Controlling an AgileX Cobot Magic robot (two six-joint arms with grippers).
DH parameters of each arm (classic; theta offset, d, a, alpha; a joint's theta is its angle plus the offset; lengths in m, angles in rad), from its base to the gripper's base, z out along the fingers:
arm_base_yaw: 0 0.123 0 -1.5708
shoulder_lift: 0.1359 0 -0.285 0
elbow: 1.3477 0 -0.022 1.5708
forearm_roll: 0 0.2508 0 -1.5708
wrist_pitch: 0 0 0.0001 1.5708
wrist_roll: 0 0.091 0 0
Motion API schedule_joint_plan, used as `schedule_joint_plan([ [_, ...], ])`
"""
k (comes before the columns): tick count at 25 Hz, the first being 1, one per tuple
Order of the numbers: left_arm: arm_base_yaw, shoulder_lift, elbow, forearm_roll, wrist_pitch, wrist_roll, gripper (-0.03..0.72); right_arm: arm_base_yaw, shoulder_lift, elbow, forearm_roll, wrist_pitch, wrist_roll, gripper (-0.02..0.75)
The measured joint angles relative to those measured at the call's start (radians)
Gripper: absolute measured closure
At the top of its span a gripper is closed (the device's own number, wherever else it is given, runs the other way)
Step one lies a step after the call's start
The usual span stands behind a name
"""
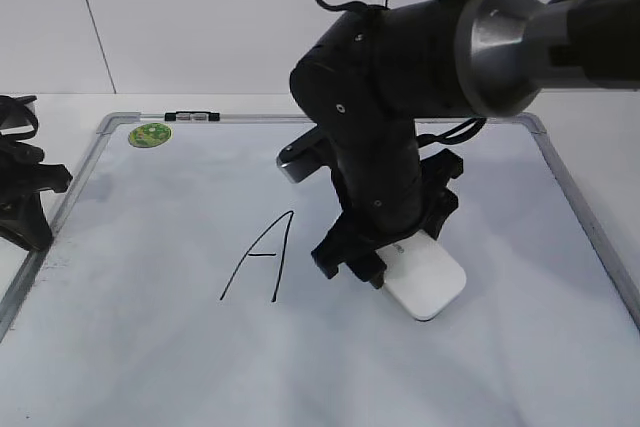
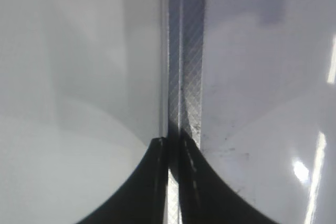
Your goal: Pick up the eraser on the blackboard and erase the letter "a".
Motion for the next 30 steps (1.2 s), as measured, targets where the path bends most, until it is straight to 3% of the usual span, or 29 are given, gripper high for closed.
schedule_joint_plan([
  [9, 0.000, 0.000, 0.000, 0.000, 0.000, 0.000, 0.662, -0.021, -0.087, 0.000, -0.153, 0.003, 0.147, 0.176],
  [16, 0.000, 0.000, 0.000, 0.000, 0.000, 0.000, 0.659, -0.163, -0.159, 0.000, -0.158, 0.007, 0.175, 0.176],
  [22, 0.000, 0.000, 0.000, 0.000, 0.000, 0.000, 0.659, -0.295, -0.222, 0.000, -0.134, 0.017, 0.162, 0.176],
  [30, 0.000, 0.000, 0.000, -0.004, 0.000, 0.002, 0.659, -0.451, -0.235, 0.000, 0.003, 0.021, 0.049, 0.176],
])
